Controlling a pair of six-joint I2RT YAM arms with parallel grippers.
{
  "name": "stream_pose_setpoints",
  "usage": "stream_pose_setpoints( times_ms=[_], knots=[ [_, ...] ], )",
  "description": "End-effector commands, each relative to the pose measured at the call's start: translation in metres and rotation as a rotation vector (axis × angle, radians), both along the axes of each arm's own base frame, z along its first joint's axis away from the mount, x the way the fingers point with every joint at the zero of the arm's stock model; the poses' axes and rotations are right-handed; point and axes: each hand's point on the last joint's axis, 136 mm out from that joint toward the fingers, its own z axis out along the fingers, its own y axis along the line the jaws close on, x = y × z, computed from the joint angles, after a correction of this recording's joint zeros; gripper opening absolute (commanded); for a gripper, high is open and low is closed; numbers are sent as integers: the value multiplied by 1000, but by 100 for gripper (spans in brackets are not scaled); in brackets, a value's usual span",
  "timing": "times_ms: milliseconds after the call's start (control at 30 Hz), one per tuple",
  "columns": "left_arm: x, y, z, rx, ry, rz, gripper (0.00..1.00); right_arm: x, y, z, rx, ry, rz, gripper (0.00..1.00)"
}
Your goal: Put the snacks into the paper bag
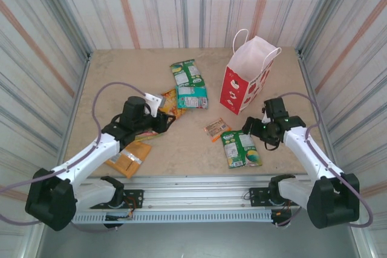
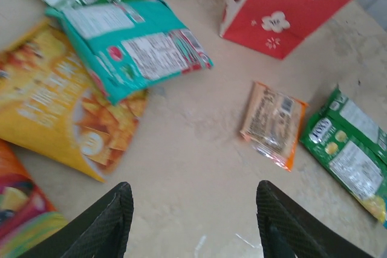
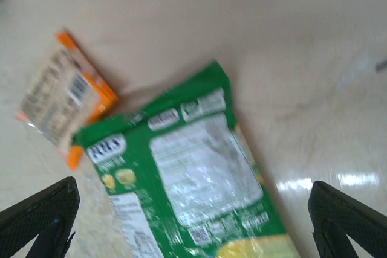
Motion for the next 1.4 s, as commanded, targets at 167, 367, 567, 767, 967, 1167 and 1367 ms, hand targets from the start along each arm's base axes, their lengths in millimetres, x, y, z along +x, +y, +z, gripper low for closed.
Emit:
stream_pose_setpoints(
  times_ms=[167,367,567,767,967,1167,1367],
  knots=[
    [-3,-22,2,-46,20,-31,57,-14,1,-40,-18,151,-63,82],
    [-3,-23,5,-32,13,-39,57,-6,4,-53,-35,157,-25,80],
    [-3,-21,2,-7,12,-40,57,-4,11,-66,-16,186,14,63],
    [-1,-23,4,1,9,-47,56,-5,18,-59,-6,166,62,25],
    [-3,-35,16,-20,1,-81,56,2,25,-25,43,22,73,3],
    [-15,-70,38,-195,37,-144,56,14,43,33,179,-203,99,0],
    [-27,-110,47,-386,78,-241,60,20,68,116,389,-526,182,0]
  ],
)
